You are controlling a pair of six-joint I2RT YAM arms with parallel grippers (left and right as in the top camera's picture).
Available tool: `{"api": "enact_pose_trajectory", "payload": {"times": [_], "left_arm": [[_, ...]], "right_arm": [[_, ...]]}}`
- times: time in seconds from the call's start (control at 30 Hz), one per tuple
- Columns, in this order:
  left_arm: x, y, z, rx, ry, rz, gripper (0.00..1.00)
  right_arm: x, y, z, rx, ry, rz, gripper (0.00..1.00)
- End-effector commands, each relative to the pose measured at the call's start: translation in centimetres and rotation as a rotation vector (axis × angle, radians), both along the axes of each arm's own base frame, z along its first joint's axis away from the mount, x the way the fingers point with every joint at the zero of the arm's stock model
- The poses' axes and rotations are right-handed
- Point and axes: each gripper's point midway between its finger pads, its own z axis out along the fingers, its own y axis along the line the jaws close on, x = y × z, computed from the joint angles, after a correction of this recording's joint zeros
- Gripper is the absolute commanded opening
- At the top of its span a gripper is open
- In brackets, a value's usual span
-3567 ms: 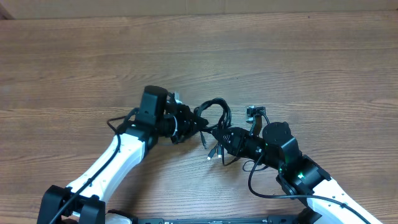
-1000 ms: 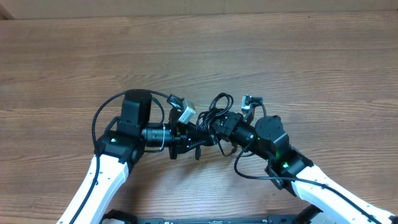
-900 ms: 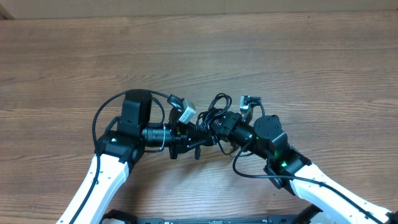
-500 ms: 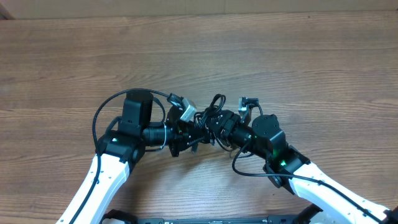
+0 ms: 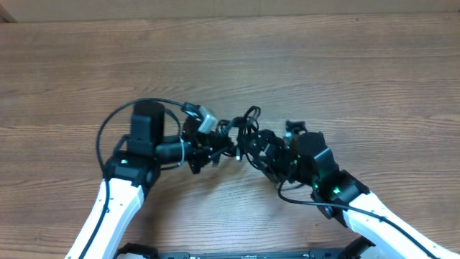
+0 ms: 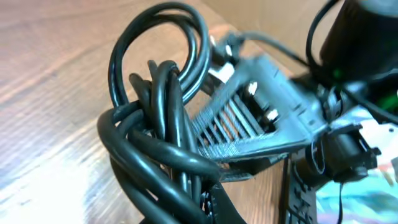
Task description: Untangle cables
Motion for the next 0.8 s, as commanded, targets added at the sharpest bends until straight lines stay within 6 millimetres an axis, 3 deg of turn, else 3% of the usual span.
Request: {"api": "enact_pose_trajectory", "payload": {"times": [0.0,0.1,0.23,0.4,0.47,0.57,0.67,0.77], "left_arm": [[0.1,0.7,2.4,-0.046,-0.074,-0.014,0.04],[0.4,1.1,2.4,-0.046,-0.074,-0.001,0.04],[0.4,1.1,2.4,-0.046,-0.074,-0.003,0.04],[-0.1,0.9,2.6,-0.050,-0.125,-0.047,0.04],[-0.5,0.7,2.7,-0.050,-0.171,-0.084,0.04],[-0.6,0.8,2.5,-0.036,-0.200,-0.097,0.04],[-0.9,0.6,2.7,-0.052,-0.201,-0.115,0.04],[-1.9,0.3,3.4,-0.102,-0.194,-0.166,0.04]], "right_arm": [[0.2,-2.4,-0.4,-0.102,-0.038,-0.076,1.00],[-0.6,-3.6,-0.6,-0.183,-0.073,-0.065,1.00],[-1.2,-4.0,1.1,-0.219,-0.200,0.000,1.00],[-1.4,-4.1,5.7,-0.175,-0.401,0.015,1.00],[-1.4,-4.1,9.2,-0.102,-0.512,-0.010,1.00],[-1.3,-4.1,12.4,-0.011,-0.592,-0.046,0.99],[-0.9,-3.9,14.4,0.094,-0.596,-0.089,0.98],[-0.1,-3.6,14.8,0.152,-0.566,-0.126,0.96]]}}
